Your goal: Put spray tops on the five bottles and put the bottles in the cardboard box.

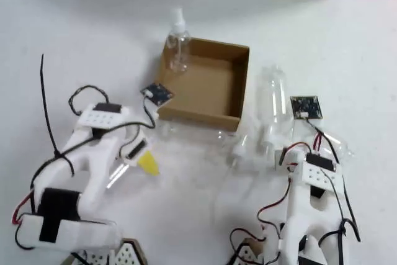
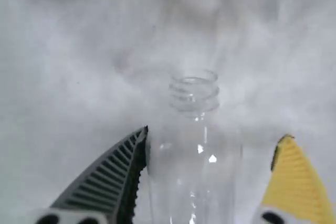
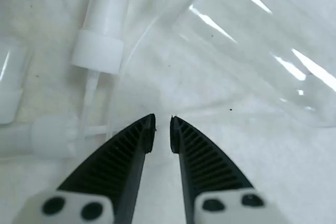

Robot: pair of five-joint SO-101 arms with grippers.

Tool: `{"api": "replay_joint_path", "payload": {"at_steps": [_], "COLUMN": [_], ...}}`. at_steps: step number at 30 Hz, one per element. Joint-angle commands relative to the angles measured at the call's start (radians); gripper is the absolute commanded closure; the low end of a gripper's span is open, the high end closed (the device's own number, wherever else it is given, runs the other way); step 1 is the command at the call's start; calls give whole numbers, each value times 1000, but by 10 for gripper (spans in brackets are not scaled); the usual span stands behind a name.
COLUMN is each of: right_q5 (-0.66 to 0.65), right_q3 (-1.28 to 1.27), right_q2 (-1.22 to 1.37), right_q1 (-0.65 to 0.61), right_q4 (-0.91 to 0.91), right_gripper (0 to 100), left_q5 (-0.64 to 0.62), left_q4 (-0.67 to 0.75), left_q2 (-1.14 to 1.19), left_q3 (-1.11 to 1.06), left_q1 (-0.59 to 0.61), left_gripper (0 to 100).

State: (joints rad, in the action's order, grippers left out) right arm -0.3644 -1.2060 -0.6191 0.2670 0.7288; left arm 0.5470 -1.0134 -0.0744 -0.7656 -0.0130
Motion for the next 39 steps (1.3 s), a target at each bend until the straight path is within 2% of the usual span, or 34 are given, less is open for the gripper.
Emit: {"api": "replay_joint_path", "payload": {"at_steps": [1,7,11,12,14,20,23,28,30,32,35,39], "right_q5": [-11,-11,-11,-11,-11,-2,-2,84,80,-5,-252,-500], "right_q3": [5,5,5,5,5,43,135,364,434,477,493,489], "right_q2": [-10,-10,-10,-10,-12,-21,-21,-21,-21,-18,-12,-10], "right_q1": [-4,-4,-4,-4,-4,-1,-5,-5,-38,-116,-239,-271], "right_q4": [-15,-15,-15,-13,-12,71,217,467,545,604,648,650], "right_gripper": [967,967,967,967,968,971,971,967,967,967,967,965], "left_q5": [23,23,23,17,12,-115,-160,-161,-158,-155,-155,-155], "left_q4": [23,17,23,23,21,74,80,80,80,80,80,80], "left_q2": [22,24,22,19,16,15,15,15,15,15,15,15], "left_q3": [61,57,51,51,49,51,58,64,64,64,64,64], "left_q1": [-12,-18,-19,-19,-13,58,76,77,77,77,77,77], "left_gripper": [730,759,972,989,944,979,980,980,980,980,980,980]}}
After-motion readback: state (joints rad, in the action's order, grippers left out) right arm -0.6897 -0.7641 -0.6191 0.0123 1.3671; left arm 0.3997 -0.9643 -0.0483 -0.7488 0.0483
